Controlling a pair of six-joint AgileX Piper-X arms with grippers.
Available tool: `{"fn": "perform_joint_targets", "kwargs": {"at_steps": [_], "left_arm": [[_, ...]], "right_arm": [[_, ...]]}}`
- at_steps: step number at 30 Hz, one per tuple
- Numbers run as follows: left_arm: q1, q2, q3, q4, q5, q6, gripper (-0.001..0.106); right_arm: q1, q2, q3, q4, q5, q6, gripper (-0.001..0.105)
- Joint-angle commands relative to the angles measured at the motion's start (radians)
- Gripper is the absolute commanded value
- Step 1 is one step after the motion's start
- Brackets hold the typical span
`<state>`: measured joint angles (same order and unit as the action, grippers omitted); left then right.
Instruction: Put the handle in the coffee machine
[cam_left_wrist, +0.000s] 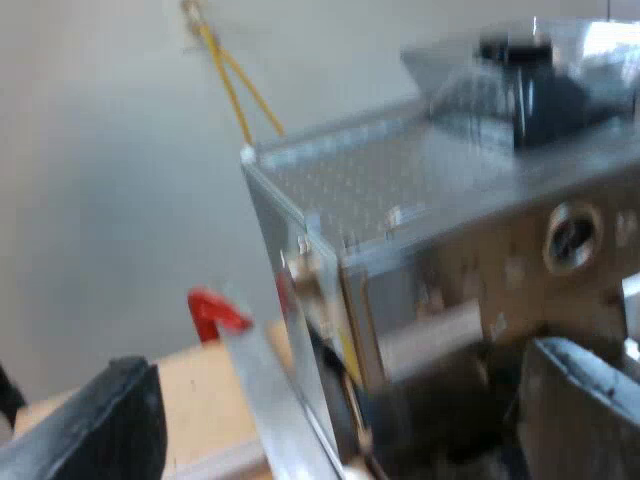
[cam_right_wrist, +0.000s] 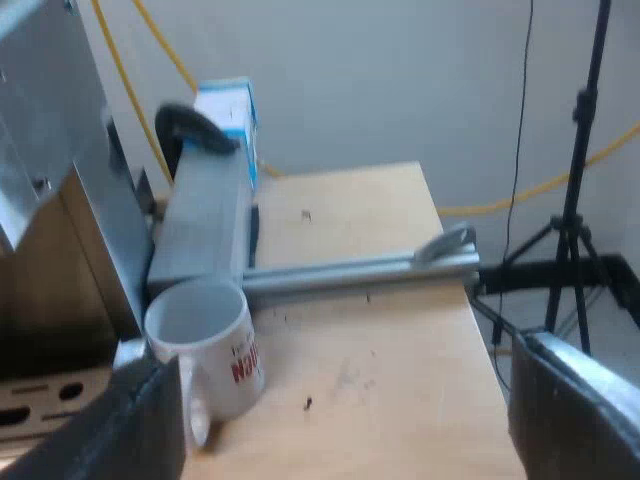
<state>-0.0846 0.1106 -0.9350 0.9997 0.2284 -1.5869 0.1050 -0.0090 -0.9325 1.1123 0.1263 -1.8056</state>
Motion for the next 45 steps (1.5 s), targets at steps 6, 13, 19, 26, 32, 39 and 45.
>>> {"fn": "perform_joint_targets", "kwargs": {"at_steps": [6, 13, 19, 26, 32, 39, 45], "left_arm": [[-0.002, -0.124, 0.056, 0.101, -0.031, 0.048, 0.073], [0.034, -0.266, 0.118, 0.163, -0.053, 0.068, 0.073], [0.053, -0.264, 0.14, 0.2, -0.043, 0.066, 0.073], [0.053, -0.264, 0.202, 0.063, -0.046, 0.064, 0.073], [0.053, -0.264, 0.299, -0.037, -0.049, 0.041, 0.073], [0.053, -0.262, 0.399, -0.034, -0.061, 0.041, 0.073], [0.053, -0.262, 0.45, -0.041, -0.061, 0.041, 0.073]], "right_arm": [[-0.004, -0.047, -0.006, 0.03, 0.003, -0.009, 0.069], [-0.004, -0.047, -0.006, 0.034, -0.019, 0.007, 0.069], [-0.004, -0.047, -0.003, 0.047, -0.019, 0.015, 0.069], [-0.004, -0.047, 0.032, -0.002, -0.083, 0.048, 0.069], [-0.004, -0.045, 0.105, -0.04, -0.116, 0.054, 0.069], [-0.004, -0.045, 0.203, -0.04, -0.116, 0.066, 0.069], [-0.004, -0.045, 0.272, -0.04, -0.135, 0.066, 0.069]]}}
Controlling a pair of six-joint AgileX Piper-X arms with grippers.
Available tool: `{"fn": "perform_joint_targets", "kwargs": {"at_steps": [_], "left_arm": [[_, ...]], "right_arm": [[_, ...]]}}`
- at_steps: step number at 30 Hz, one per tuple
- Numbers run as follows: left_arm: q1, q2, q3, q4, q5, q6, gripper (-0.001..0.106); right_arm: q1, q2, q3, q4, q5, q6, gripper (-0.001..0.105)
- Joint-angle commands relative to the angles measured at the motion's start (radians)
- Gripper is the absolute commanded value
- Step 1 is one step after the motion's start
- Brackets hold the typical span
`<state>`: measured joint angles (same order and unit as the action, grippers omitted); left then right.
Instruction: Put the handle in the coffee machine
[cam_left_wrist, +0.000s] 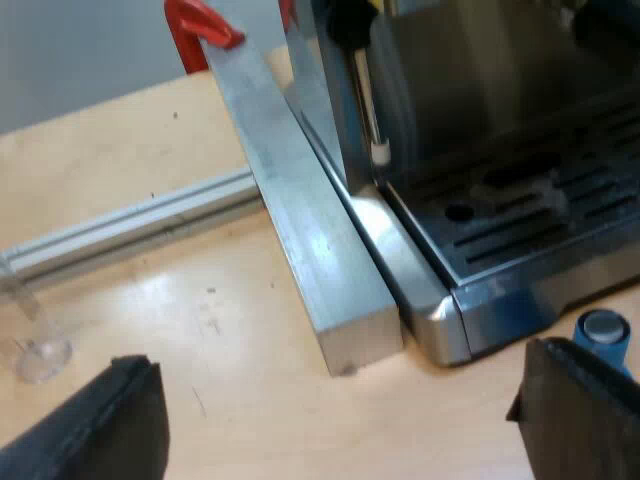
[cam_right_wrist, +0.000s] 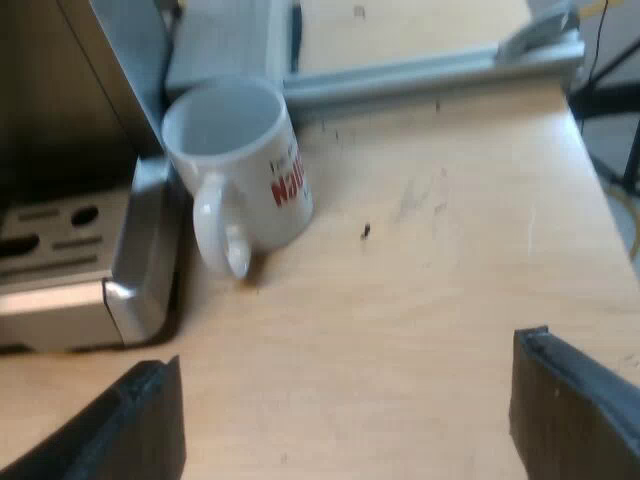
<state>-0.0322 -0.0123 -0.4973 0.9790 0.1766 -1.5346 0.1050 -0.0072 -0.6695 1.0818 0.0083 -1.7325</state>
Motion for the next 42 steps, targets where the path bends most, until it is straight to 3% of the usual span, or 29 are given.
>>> {"fn": "perform_joint_targets", "kwargs": {"at_steps": [1, 17, 42], "left_arm": [[0.001, -0.139, 0.017, -0.028, -0.009, -0.012, 0.073], [0.001, -0.139, 0.022, -0.038, -0.001, -0.012, 0.073], [0.001, -0.139, 0.022, -0.038, -0.001, -0.012, 0.073]], "right_arm": [[-0.004, -0.047, 0.022, -0.012, -0.022, -0.007, 0.069], [-0.004, -0.045, 0.151, -0.064, -0.021, 0.01, 0.069], [-0.004, -0.045, 0.152, -0.068, -0.021, 0.01, 0.069]]}}
